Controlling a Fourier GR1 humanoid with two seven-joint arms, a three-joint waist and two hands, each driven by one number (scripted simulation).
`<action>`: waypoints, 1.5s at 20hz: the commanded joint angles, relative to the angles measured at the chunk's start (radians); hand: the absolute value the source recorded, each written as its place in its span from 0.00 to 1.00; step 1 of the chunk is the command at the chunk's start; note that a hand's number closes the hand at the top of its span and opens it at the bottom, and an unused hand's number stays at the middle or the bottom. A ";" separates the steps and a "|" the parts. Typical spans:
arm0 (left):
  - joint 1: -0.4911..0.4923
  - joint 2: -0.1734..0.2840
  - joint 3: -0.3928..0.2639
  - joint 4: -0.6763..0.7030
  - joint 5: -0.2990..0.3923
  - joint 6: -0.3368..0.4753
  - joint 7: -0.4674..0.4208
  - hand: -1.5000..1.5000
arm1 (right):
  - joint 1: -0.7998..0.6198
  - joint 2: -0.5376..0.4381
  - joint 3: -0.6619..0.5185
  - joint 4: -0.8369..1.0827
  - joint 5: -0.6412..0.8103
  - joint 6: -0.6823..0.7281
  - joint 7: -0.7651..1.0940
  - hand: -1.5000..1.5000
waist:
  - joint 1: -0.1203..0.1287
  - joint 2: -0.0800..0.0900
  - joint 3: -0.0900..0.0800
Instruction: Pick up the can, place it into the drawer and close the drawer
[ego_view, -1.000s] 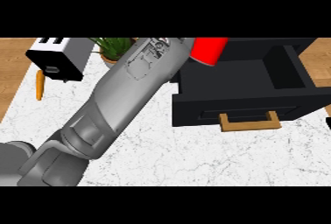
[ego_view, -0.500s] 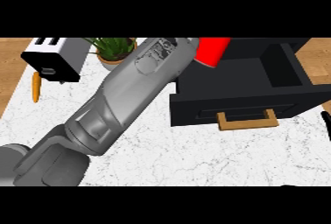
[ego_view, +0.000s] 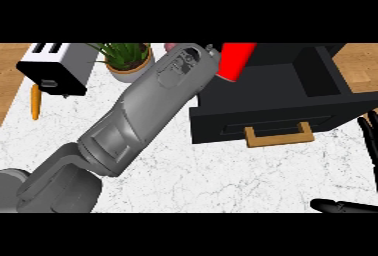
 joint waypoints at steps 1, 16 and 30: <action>0.010 0.000 -0.054 0.020 0.023 0.017 -0.027 1.00 | -0.038 -0.028 -0.029 -0.029 -0.031 -0.008 0.050 0.00 | -0.013 0.001 0.000; 0.034 0.000 -0.128 0.090 0.082 0.103 -0.072 0.00 | -0.010 -0.024 0.014 -0.013 -0.012 0.029 0.009 0.00 | -0.035 0.007 0.000; 0.060 0.000 -0.131 0.046 0.181 0.169 -0.111 0.00 | -0.018 -0.081 0.050 -0.128 0.166 0.017 -0.045 0.00 | -0.041 0.006 -0.002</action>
